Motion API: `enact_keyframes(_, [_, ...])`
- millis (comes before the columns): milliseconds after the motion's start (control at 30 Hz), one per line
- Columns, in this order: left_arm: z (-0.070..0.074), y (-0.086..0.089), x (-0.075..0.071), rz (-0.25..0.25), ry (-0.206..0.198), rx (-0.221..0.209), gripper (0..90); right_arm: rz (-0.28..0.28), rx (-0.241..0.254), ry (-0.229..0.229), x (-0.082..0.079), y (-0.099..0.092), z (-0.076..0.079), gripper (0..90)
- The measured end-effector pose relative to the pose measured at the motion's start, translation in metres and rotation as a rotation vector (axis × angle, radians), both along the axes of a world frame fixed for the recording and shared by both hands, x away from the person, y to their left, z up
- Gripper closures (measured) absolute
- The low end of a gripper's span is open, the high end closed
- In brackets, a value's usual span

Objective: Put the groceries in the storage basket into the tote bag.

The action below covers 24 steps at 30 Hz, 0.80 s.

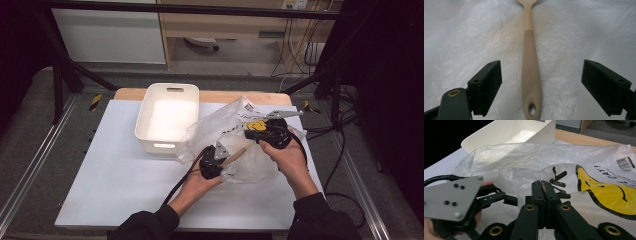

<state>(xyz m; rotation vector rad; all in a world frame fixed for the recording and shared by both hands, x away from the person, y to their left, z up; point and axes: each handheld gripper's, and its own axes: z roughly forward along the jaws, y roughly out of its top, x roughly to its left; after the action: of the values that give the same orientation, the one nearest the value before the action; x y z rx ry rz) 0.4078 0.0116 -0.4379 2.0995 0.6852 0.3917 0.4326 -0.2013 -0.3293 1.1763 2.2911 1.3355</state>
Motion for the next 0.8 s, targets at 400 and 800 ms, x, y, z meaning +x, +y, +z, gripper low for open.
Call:
enact_keyframes(400, [0.009,0.025,-0.038,-0.036,0.005,-0.053,16.1,0.005,0.004,0.004,-0.002,0.003,-0.008,90.0])
enact_keyframes(800, [0.02,0.067,-0.072,-0.007,0.001,-0.115,16.6,0.015,0.006,0.018,-0.012,0.009,-0.023,90.0])
